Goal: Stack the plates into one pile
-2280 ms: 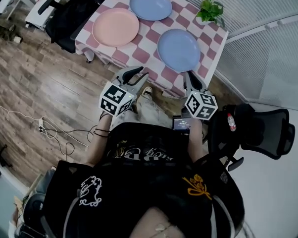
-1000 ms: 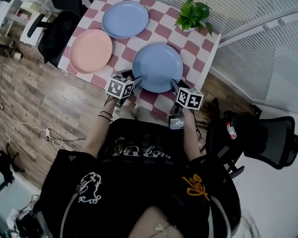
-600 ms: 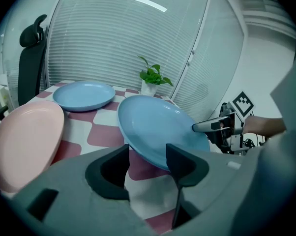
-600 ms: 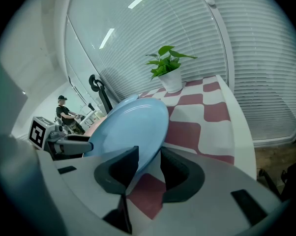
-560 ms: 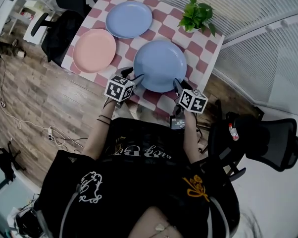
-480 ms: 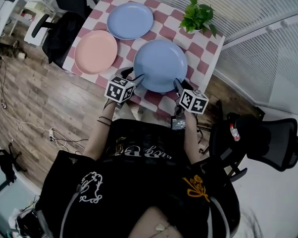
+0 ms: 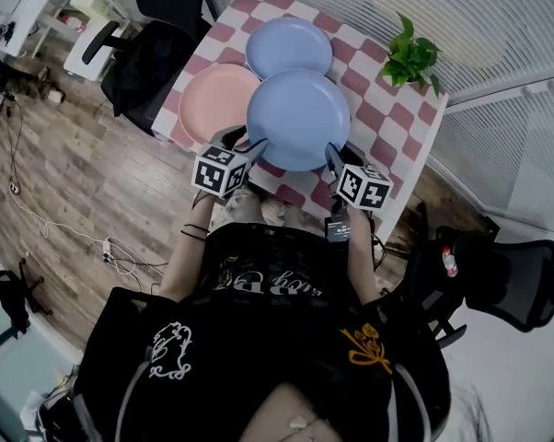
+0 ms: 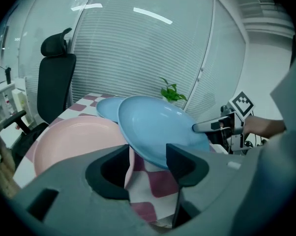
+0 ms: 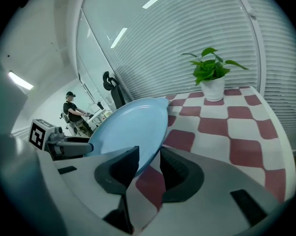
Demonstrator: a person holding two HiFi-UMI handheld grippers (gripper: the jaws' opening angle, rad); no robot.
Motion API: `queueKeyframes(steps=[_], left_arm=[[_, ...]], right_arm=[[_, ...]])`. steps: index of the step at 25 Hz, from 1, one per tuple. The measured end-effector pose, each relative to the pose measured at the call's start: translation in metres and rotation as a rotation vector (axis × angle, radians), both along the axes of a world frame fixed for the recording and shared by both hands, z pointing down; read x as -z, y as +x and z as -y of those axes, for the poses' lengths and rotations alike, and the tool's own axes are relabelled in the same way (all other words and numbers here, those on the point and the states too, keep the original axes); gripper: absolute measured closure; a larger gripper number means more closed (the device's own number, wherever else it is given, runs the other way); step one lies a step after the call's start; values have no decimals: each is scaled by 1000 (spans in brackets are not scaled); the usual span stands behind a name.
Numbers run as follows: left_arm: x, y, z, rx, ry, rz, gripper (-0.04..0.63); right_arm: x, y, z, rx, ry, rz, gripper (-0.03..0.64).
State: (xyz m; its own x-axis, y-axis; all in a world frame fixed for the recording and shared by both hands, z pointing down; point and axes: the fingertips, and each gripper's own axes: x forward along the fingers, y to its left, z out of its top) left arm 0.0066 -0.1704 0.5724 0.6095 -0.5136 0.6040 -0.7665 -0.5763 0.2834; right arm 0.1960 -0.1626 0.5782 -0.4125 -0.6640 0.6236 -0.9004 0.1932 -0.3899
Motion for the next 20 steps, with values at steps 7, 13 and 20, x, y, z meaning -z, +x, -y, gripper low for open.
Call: queueKeyframes(steps=[7,13,20], left_arm=[[-5,-111,19,71,-11,2,354],[-17,-178,33,101,-40,-16,355],[-33,-208,42,70,-77,-10,356]], right_arm=[[-4,-110,29,71,-27,-12,482],[-16,-177,45,94,-70,-35,482],[-34,-206,47,65,-132,-61,482]])
